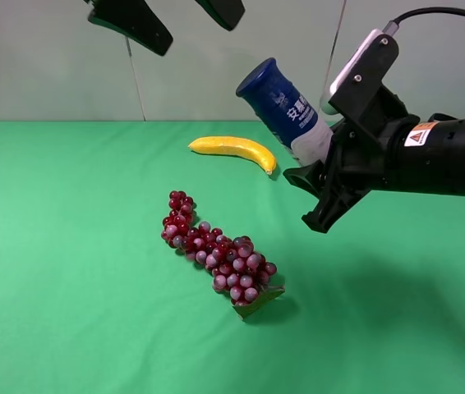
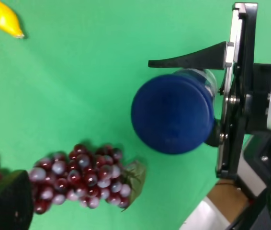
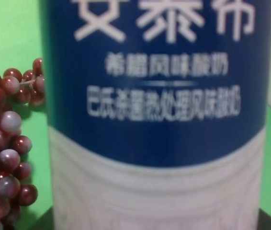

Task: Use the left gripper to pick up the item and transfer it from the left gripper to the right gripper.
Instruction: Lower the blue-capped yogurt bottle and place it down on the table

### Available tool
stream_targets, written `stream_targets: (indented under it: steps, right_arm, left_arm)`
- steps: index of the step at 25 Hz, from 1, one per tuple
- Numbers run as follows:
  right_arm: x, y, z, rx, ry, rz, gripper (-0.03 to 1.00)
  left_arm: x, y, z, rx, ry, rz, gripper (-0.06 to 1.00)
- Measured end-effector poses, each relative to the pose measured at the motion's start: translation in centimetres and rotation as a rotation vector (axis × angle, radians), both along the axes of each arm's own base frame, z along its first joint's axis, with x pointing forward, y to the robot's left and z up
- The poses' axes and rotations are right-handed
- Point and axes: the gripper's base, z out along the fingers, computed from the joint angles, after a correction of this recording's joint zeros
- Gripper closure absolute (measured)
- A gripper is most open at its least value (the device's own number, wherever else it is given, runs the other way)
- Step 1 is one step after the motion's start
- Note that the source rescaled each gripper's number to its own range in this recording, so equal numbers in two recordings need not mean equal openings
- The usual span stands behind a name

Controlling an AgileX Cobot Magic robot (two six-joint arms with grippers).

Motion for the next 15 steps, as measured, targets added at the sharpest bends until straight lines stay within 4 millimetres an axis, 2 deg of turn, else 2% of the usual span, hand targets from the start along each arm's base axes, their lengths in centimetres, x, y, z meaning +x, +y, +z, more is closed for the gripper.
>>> stream_targets:
  steps: [8, 15]
  right_arm:
    - [0.0, 0.0, 0.0, -0.001, 0.002, 0.001, 0.97]
    - [0.0, 0.0, 0.0, -0.001, 0.002, 0.001, 0.97]
  left_arm:
    - [-2.7, 2.4, 3.3, 0.037, -0.102, 0.072, -0.04]
    - [-5.6, 5.4, 5.9, 0.104, -0.201, 0.164, -0.04]
